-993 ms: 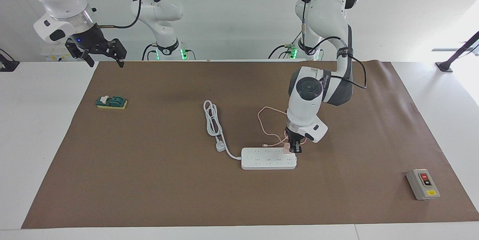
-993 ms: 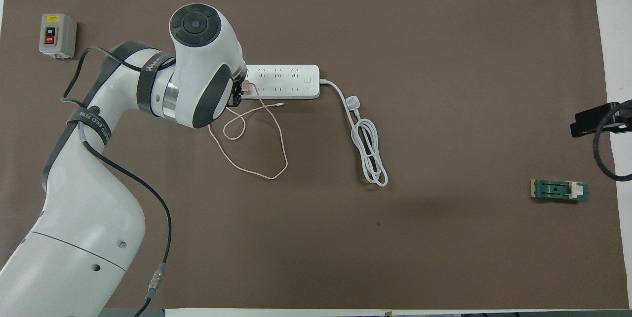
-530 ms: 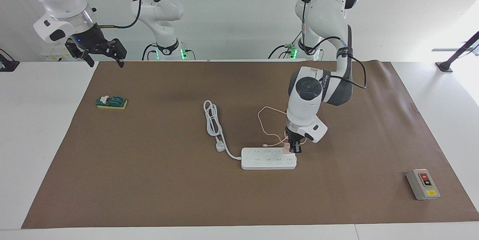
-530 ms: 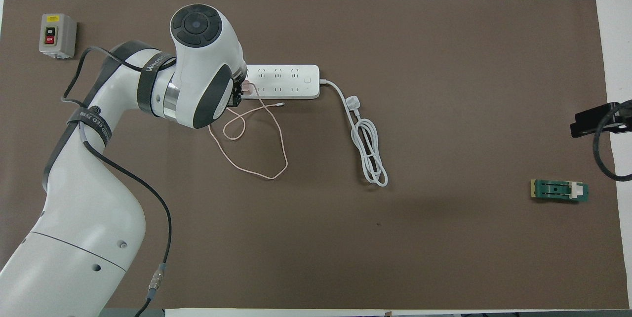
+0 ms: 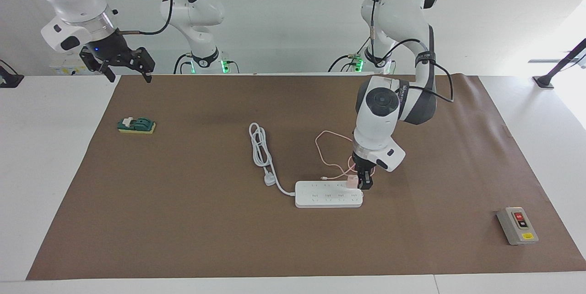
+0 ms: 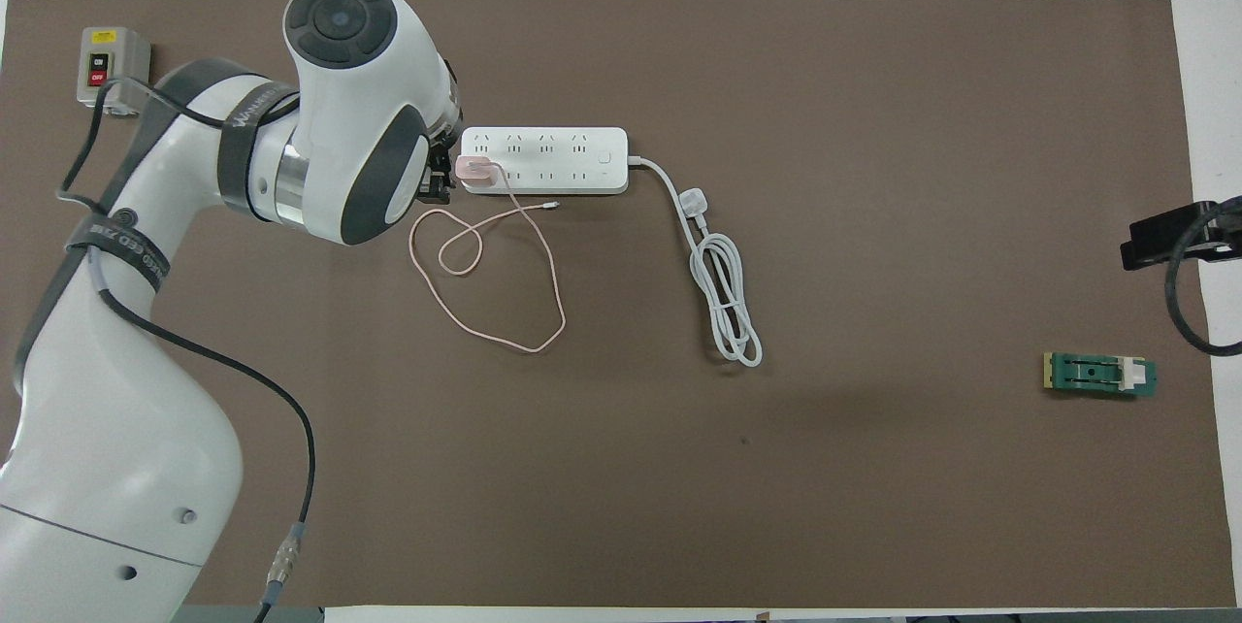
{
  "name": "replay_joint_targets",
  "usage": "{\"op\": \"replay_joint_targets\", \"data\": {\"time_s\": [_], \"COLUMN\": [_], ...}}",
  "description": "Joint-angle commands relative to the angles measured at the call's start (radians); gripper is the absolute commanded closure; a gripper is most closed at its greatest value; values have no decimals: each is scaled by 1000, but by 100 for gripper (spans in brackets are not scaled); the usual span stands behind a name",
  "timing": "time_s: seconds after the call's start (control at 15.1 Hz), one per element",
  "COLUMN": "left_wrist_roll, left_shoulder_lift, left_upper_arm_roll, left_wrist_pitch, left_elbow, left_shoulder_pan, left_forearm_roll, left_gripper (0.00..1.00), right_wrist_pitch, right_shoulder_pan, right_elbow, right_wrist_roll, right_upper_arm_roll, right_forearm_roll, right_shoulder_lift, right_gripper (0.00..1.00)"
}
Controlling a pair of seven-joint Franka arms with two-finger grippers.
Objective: Plug charger into power strip
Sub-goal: 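Open the left gripper and pull it back from the strip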
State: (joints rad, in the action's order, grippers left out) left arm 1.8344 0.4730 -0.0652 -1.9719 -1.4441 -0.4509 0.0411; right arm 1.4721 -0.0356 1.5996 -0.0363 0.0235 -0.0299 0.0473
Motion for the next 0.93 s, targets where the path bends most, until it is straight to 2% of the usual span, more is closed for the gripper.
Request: {"op": "replay_joint_targets", "data": {"time_s": [0.0,0.33,0.6,0.86], "left_wrist_roll": [-133,-519,-994,-1272], "left_shoulder_lift": [-57,-126,-157,-207], "left_upper_arm_roll": [5,-4,-4,-4], "left_wrist_pitch": [100,177,229,287], "left_elbow": [25,57,60,60], "left_shoulder_pan": [49,152,293,354], "left_forearm_roll": [2,0,3,-1], "left_gripper": [0,0,0,0], "right_wrist_pitch": [-10,-10,-10,-9], "right_shoulder_pan": [-18,-18,-18,-18], "right_elbow": [11,11,11,11], "right_wrist_roll": [12,12,12,12], "right_upper_arm_roll": [-14,-14,-14,-14], "right_forearm_roll": [-5,-5,-5,-5], "right_shoulder_lift": [16,16,16,16], "right_gripper": [0,0,0,0]}}
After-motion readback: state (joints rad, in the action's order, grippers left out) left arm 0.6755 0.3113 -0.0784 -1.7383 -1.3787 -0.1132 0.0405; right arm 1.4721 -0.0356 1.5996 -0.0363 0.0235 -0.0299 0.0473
